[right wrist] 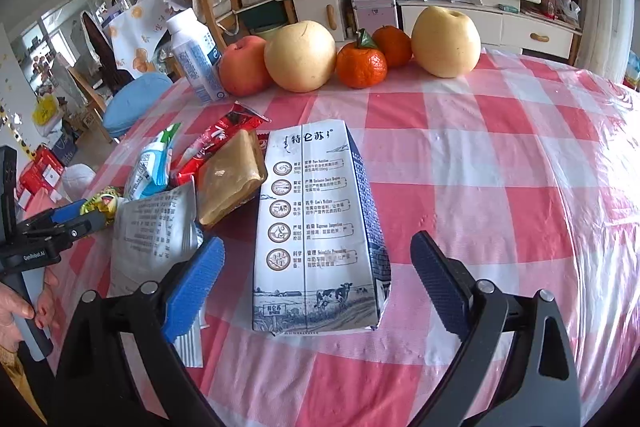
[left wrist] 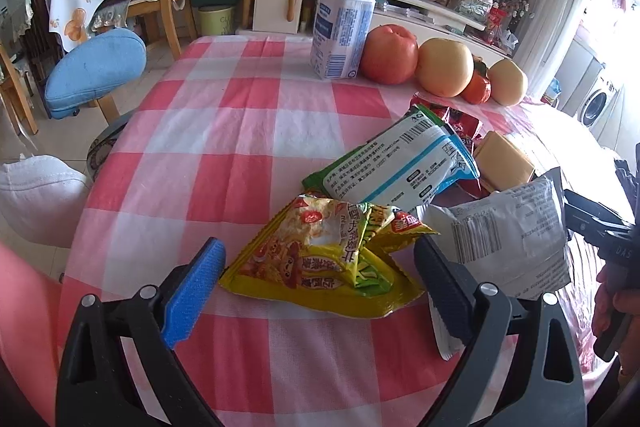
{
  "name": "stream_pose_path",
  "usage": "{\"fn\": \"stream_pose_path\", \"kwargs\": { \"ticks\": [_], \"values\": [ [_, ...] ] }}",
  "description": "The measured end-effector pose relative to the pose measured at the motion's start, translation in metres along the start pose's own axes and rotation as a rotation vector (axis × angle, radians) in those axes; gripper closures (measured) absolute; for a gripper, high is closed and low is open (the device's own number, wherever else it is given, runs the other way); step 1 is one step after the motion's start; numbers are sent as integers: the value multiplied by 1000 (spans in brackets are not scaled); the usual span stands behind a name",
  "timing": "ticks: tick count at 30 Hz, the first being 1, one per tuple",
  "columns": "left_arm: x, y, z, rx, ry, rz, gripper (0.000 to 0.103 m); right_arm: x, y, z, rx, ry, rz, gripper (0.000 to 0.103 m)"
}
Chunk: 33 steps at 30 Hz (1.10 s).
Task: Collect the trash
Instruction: 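Move the left tool to the yellow chip bag while the right tool grasps the white milk carton, then close the left tool on the yellow chip bag while the right tool holds the carton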
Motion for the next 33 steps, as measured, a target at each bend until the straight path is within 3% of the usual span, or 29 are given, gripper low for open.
{"fn": "stream_pose_path", "kwargs": {
  "ticks": [4, 8, 12, 33],
  "values": [
    [1, 0, 2, 3, 1, 4, 19, 0, 0, 3, -8, 10, -7, 21],
    [0, 0, 3, 6, -6, -2, 21, 2, 1, 6, -20, 20, -9, 24],
    [-1, -1, 3, 14, -12, -12, 25, 2, 1, 7, -22, 29, -21, 35],
    [-12, 4, -11, 53, -10, -79, 41, 12, 1, -29, 71, 89, -24, 37]
  ]
}}
Point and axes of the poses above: each gripper's, at about its wrist camera, not at the fingertips, and z roughly the way its jaws point, x to its right, y to its underside, the point moved 3 cm from there along z, roughly the way its jaws point
